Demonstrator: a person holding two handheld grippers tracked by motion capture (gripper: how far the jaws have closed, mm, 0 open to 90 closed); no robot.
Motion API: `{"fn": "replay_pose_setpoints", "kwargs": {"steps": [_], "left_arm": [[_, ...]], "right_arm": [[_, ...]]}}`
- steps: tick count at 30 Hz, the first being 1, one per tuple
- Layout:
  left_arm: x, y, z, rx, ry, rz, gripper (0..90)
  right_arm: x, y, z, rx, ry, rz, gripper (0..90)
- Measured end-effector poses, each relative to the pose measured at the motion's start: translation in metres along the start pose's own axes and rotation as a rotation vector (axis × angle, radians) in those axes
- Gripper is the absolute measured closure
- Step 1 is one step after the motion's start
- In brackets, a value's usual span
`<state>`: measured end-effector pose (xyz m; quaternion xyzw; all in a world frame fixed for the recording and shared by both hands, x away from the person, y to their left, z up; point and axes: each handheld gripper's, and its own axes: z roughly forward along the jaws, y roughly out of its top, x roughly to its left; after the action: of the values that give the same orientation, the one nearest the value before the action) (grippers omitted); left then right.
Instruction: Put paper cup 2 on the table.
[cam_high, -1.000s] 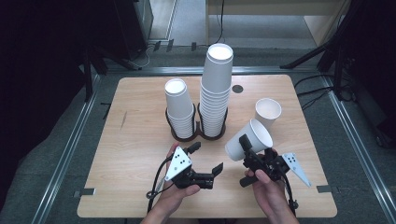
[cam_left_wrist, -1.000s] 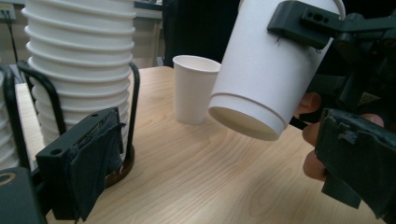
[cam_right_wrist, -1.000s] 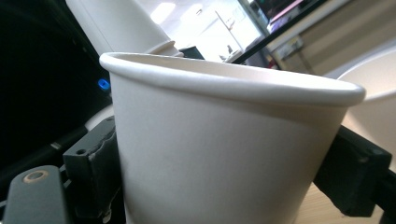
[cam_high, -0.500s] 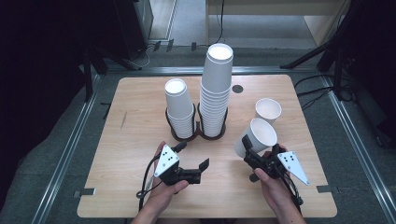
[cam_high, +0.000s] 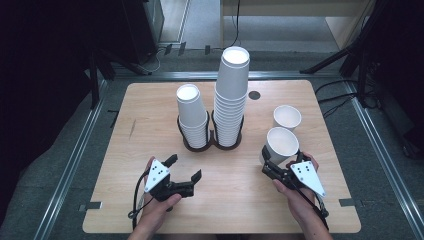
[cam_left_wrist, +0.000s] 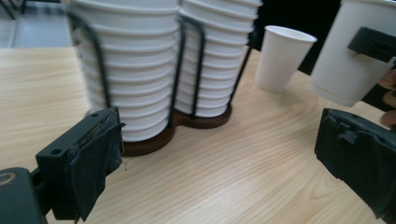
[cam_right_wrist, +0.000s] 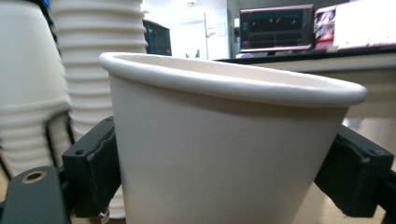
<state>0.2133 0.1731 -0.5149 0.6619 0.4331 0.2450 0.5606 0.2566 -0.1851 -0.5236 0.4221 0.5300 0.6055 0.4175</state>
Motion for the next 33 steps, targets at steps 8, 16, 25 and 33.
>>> {"fn": "replay_pose_setpoints", "kwargs": {"steps": [8,16,25,33], "left_arm": [[0.029,-0.007,-0.021,0.002,0.087,-0.026,1.3],[0.053,-0.015,-0.039,0.022,0.171,-0.035,1.3],[0.085,-0.021,-0.051,0.041,0.246,-0.124,1.3],[0.094,-0.025,-0.057,0.060,0.282,-0.113,1.3]], "right_arm": [[-0.011,-0.005,0.002,0.011,-0.029,-0.054,12.1],[-0.023,-0.010,0.001,0.025,-0.077,-0.128,11.5],[-0.023,-0.010,0.000,0.025,-0.040,-0.144,11.4],[-0.014,-0.019,0.004,0.032,-0.013,-0.183,11.4]]}}
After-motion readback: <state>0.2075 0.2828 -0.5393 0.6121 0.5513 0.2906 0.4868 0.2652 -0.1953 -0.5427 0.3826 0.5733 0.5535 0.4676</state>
